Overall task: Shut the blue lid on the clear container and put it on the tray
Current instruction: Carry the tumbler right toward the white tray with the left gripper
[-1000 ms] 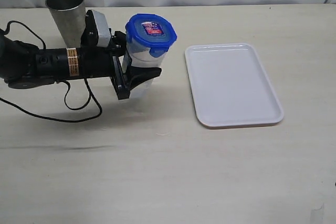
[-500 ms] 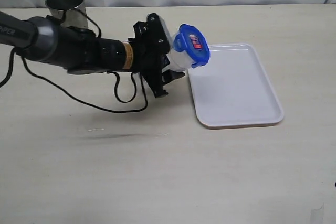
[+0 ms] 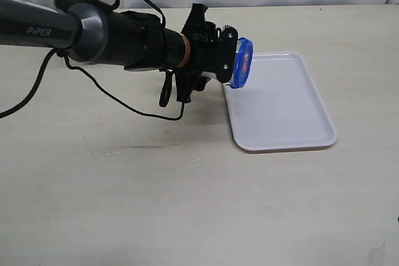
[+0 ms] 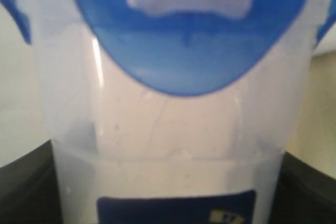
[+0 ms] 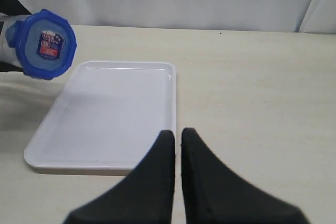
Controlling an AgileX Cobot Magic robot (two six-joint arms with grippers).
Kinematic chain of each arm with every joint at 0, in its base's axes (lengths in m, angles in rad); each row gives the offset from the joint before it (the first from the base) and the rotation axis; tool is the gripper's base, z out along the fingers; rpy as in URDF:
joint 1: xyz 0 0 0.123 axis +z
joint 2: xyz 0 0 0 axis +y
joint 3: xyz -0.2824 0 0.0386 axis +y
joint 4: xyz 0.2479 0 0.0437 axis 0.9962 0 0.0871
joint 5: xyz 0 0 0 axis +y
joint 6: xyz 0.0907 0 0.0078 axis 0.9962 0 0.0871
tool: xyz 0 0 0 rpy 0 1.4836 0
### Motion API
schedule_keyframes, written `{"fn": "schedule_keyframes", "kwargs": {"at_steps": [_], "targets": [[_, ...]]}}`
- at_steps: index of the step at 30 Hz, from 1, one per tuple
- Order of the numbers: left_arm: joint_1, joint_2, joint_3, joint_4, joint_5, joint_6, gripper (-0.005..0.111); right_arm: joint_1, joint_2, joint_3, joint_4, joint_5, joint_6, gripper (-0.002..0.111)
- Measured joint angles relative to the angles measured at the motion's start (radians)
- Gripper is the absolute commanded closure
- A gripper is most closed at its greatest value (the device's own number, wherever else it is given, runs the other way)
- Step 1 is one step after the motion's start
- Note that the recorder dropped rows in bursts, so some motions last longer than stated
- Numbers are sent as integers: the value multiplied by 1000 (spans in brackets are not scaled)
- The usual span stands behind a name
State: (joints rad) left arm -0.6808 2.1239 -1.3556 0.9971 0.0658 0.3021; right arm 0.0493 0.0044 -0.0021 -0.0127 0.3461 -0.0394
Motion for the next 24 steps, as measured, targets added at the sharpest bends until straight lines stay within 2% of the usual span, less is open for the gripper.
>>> {"fn": "schedule_keyframes", "kwargs": {"at_steps": [3, 7, 20, 24], "targets": [[-14, 0, 0, 2, 73, 116, 107, 0, 0, 0, 0, 0, 0, 104], [-32, 0, 0, 78, 186, 176, 107, 0, 0, 0, 0, 0, 0, 104], [-100, 0, 0, 397, 466, 192, 107, 0, 0, 0, 0, 0, 0, 104], [-121, 0, 0, 442, 505, 192, 107, 0, 0, 0, 0, 0, 0, 104]]}}
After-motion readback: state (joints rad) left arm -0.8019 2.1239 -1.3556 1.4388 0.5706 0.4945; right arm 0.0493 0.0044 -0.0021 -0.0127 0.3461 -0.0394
